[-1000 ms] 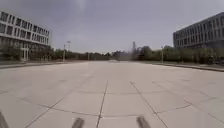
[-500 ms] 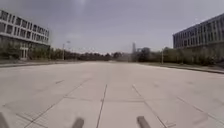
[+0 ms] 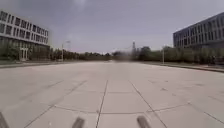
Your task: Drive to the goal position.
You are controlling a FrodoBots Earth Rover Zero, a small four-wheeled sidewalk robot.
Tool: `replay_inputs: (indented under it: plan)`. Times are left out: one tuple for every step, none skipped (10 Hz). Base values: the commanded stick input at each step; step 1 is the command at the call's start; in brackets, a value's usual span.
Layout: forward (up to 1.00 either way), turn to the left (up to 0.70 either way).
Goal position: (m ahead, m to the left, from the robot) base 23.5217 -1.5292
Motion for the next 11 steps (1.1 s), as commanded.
replay_inputs:
  plan:
    - [0.7, 0.0]
    - [0.7, 0.0]
    - [0.7, 0.0]
    - [0.7, 0.0]
    - [0.7, 0.0]
    - [0.7, 0.0]
    - [0.7, 0.0]
    - [0.7, 0.0]
    - [0.7, 0.0]
    - [0.7, 0.0]
    - [0.7, 0.0]
